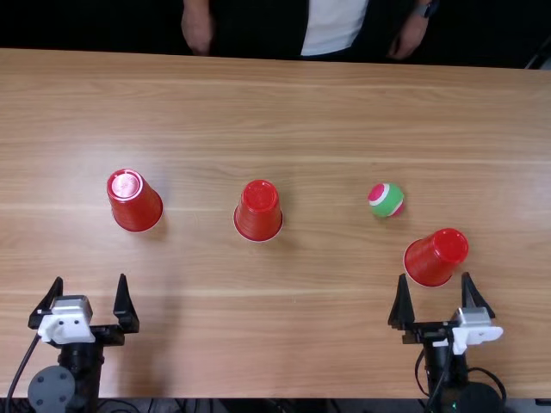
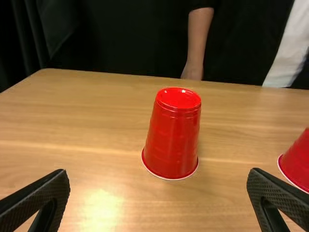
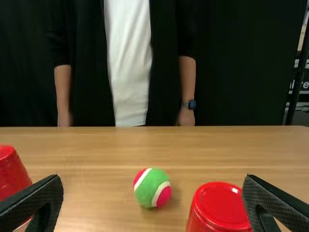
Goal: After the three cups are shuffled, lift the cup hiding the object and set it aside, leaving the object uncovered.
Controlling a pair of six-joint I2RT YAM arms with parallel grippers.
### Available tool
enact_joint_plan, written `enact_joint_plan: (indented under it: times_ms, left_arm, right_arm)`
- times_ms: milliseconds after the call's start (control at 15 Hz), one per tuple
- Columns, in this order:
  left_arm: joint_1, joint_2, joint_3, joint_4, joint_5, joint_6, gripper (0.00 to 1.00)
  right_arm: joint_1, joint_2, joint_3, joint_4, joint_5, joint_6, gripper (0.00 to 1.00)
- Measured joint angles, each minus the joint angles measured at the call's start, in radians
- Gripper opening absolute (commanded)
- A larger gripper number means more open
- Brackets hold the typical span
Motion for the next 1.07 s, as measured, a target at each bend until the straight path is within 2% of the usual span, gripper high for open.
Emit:
enact_joint_plan:
  times_ms: [1067]
  left_arm:
    - [0.000,0.000,-0.008,0.020,0.008,0.000,1.00]
  right_arm:
    - [0.000,0.000,0.000,-0.001,-0.002,0.000,1.00]
